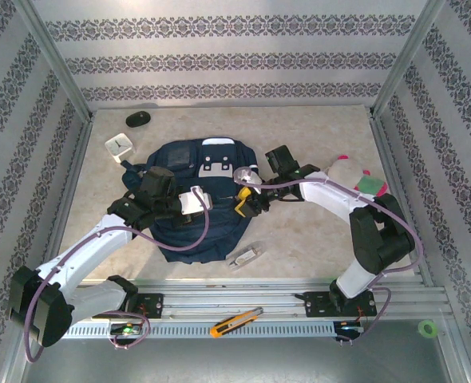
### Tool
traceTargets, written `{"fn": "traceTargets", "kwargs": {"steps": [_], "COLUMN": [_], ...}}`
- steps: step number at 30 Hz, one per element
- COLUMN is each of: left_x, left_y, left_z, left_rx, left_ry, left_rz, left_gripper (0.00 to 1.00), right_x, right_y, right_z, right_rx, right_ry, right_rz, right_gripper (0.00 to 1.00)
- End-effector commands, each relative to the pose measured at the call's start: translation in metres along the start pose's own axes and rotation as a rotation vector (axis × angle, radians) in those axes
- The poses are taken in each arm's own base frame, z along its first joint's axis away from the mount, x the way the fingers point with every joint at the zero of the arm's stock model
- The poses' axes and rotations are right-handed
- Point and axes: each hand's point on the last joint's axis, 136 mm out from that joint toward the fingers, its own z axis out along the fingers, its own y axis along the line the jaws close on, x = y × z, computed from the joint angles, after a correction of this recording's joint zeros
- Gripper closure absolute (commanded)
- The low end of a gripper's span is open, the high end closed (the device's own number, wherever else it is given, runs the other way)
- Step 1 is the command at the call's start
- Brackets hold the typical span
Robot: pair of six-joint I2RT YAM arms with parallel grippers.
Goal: Pack the student bag
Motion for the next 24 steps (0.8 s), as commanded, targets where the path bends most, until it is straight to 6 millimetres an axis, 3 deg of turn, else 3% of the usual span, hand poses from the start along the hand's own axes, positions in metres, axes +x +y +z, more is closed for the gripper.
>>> {"fn": "traceTargets", "kwargs": {"steps": [1,7,15,21,24], "left_x": [-0.026,-0.027,-0.033,-0.033,-0.032], "left_y": [0.023,0.023,0.021,0.022,0.026], "left_z": [-0.009,-0.008,-0.009,-0.009,-0.007], "left_rx": [-0.090,-0.083,-0.073,-0.073,-0.091], "left_ry": [-0.104,-0.108,-0.140,-0.141,-0.140], "left_rz": [0.016,0.010,-0.004,-0.028,-0.068], "left_gripper": [1.00,1.00,1.00,1.00,1.00], "right_x": [-0.007,-0.017,-0.010,-0.012,-0.018], "right_y": [0.015,0.017,-0.004,-0.017,-0.014], "right_z": [-0.003,-0.004,0.004,0.002,-0.004], "right_rx": [-0.102,-0.113,-0.038,0.039,0.053], "right_ry": [-0.027,-0.075,-0.041,-0.041,-0.061], "right_rz": [0.037,0.044,0.116,0.130,0.118], "right_gripper": [0.60,0.72,0.79,1.00,1.00]}}
